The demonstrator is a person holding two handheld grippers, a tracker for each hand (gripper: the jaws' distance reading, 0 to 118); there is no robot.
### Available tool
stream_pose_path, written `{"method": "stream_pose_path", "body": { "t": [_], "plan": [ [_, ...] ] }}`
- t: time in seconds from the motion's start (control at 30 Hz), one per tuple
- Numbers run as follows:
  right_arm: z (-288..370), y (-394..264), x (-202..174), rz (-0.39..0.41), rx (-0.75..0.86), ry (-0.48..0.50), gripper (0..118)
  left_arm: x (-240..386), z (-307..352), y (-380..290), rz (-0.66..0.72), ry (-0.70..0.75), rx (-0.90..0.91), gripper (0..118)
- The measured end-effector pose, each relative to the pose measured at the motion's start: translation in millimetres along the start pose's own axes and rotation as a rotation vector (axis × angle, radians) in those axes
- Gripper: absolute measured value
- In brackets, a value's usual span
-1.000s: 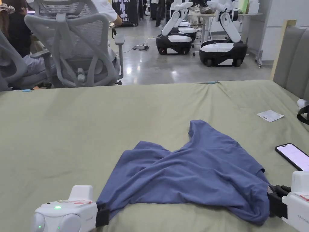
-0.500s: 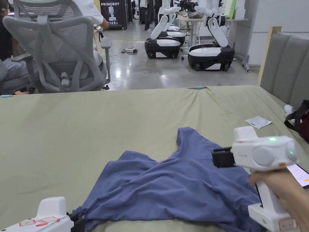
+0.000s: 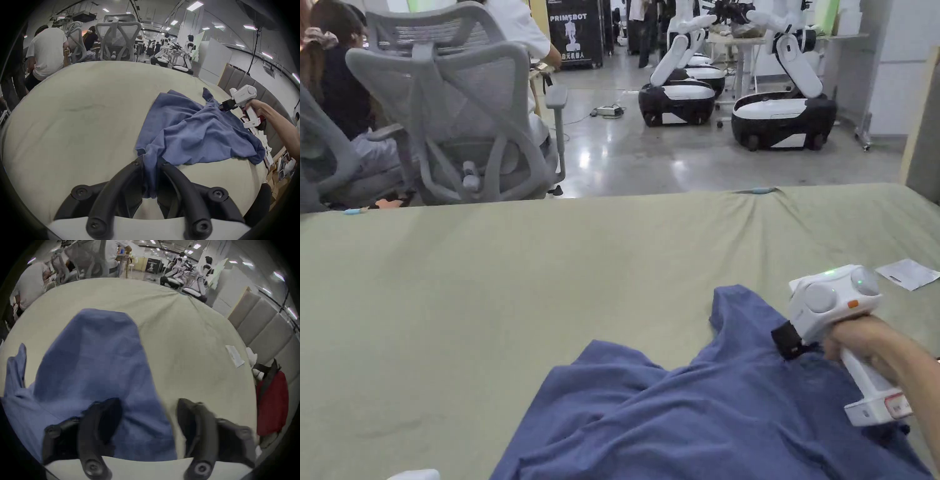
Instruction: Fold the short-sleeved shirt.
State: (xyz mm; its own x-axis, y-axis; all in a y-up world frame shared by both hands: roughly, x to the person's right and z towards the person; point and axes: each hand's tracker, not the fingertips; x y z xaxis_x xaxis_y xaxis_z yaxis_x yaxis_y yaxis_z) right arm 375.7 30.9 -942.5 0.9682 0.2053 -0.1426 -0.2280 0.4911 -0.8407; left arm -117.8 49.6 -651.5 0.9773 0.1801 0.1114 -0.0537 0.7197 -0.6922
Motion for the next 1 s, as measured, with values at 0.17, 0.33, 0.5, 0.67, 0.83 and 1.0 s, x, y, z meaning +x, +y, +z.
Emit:
{"method": "stream_pose_path", "body": {
  "t": [0.17, 0.33, 0.5, 0.67, 0.83, 1.0],
  "plan": [
    [22, 4, -13, 0.074, -0.005, -0.008, 0, 5, -3, 6, -0.008, 0.015, 0.004, 13],
    [73, 11, 3, -0.021, 0.128, 0.047, 0, 12, 2, 66, -0.044, 0.029, 0.113, 13],
    [169, 37, 30, 0.016, 0.305, -0.088, 1, 27, 16, 180, -0.090, -0.041, 0.268, 13],
    [279, 59, 56, 0.018, 0.496, -0.252, 1, 61, 40, 289, -0.229, -0.032, 0.366, 13],
    [365, 85, 78, -0.001, 0.596, -0.422, 1, 74, 63, 382, -0.195, 0.004, 0.427, 13],
    [417, 116, 94, -0.046, 0.707, -0.443, 1, 80, 86, 448, -0.203, 0.051, 0.483, 12]
  ]
}}
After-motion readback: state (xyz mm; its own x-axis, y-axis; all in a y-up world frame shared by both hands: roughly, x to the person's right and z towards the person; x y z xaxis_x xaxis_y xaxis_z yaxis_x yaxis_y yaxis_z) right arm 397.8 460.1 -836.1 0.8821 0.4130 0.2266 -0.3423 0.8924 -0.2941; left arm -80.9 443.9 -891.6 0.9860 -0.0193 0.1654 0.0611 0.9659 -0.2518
